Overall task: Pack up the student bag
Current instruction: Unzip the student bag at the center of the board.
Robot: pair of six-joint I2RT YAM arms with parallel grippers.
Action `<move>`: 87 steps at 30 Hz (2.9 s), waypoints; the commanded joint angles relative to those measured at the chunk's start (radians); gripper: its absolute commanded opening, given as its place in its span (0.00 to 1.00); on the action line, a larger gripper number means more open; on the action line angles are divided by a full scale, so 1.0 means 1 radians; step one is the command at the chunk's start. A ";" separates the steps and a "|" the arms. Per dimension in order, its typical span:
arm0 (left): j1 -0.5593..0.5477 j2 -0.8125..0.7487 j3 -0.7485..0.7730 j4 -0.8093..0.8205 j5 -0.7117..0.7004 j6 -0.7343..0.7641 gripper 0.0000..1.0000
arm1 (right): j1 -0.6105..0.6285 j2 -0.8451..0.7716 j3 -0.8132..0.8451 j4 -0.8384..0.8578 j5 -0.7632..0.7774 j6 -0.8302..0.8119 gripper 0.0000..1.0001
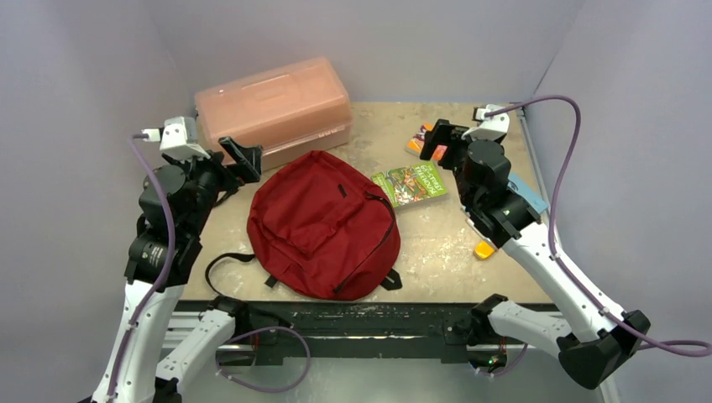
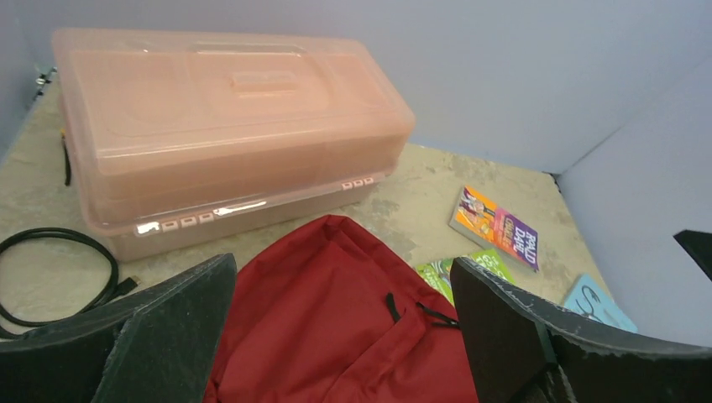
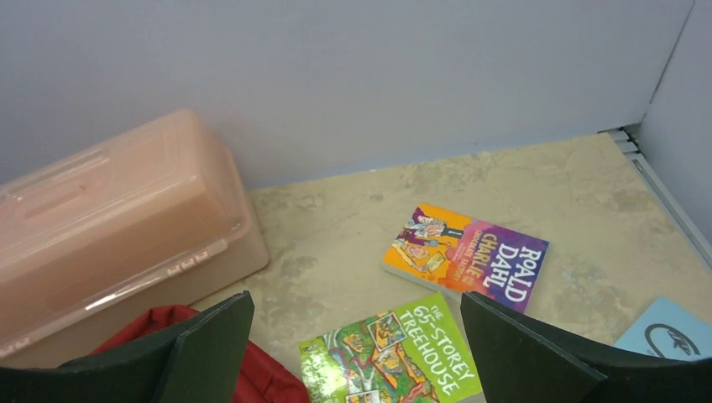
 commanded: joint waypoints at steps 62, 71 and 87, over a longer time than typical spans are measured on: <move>-0.104 0.047 -0.450 -0.075 0.597 -0.223 1.00 | 0.354 0.875 0.258 -0.086 0.141 -0.460 0.56; -0.113 0.064 -0.440 -0.074 0.593 -0.227 1.00 | 0.354 0.857 0.237 -0.052 0.174 -0.435 0.29; -0.215 0.485 -0.219 0.097 0.543 -0.262 0.96 | 0.317 0.582 -0.015 0.202 0.056 -0.205 0.00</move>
